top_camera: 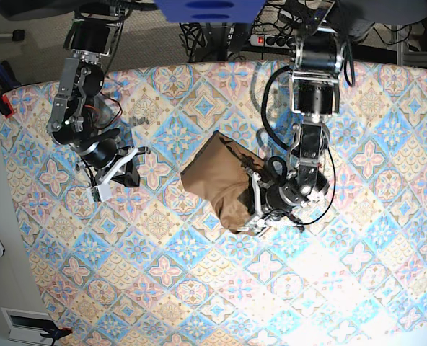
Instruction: Layout the t-shirt on the table in an organized manner, then fold the t-shirt properly
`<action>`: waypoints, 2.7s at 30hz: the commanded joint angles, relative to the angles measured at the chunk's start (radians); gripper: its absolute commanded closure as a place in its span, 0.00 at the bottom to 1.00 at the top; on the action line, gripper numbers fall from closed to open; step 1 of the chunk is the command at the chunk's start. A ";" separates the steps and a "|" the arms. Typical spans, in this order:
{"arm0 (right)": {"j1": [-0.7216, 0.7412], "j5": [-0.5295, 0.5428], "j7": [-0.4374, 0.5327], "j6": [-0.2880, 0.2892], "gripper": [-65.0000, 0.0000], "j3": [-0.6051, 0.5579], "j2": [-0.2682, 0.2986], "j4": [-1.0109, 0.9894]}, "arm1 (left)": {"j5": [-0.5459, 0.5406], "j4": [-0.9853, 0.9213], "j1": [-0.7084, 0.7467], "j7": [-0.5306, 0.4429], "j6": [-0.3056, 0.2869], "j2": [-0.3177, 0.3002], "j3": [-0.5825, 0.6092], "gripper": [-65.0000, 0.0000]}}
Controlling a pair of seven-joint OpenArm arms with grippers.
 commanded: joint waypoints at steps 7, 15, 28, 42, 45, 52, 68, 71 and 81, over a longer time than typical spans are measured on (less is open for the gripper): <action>0.015 0.017 0.025 0.003 1.00 0.003 0.007 0.018 | -0.005 0.273 0.072 0.069 0.007 0.039 -0.074 1.00; 0.021 0.017 0.025 0.003 1.00 0.003 0.007 0.009 | -0.008 0.511 0.249 0.228 0.007 -0.004 -0.135 1.00; 0.021 0.017 0.025 0.003 1.00 0.003 0.007 0.009 | -0.007 0.362 0.295 0.257 0.007 0.003 -0.146 1.00; 0.015 0.016 0.025 0.003 1.00 0.007 0.007 0.012 | -0.004 -0.050 -0.043 0.224 0.007 0.099 -0.138 1.00; 0.015 0.016 0.025 0.003 1.00 0.007 0.007 0.015 | -0.004 -0.133 -0.107 0.168 0.007 0.099 -0.138 1.00; 0.013 0.016 0.026 0.003 1.00 0.009 0.007 0.021 | -0.008 -0.079 -0.104 0.139 0.007 0.121 -0.141 1.00; -0.076 0.013 0.034 0.000 1.00 0.220 0.005 0.182 | -0.108 0.688 0.381 0.136 0.007 0.105 -0.292 1.00; -0.185 0.013 0.035 0.000 1.00 0.276 0.000 0.195 | -0.185 0.766 0.454 0.136 0.007 0.102 -0.321 1.00; -0.426 0.014 0.163 0.000 1.00 0.397 -0.113 0.205 | -0.259 0.814 0.729 -0.048 0.007 0.105 -0.318 1.00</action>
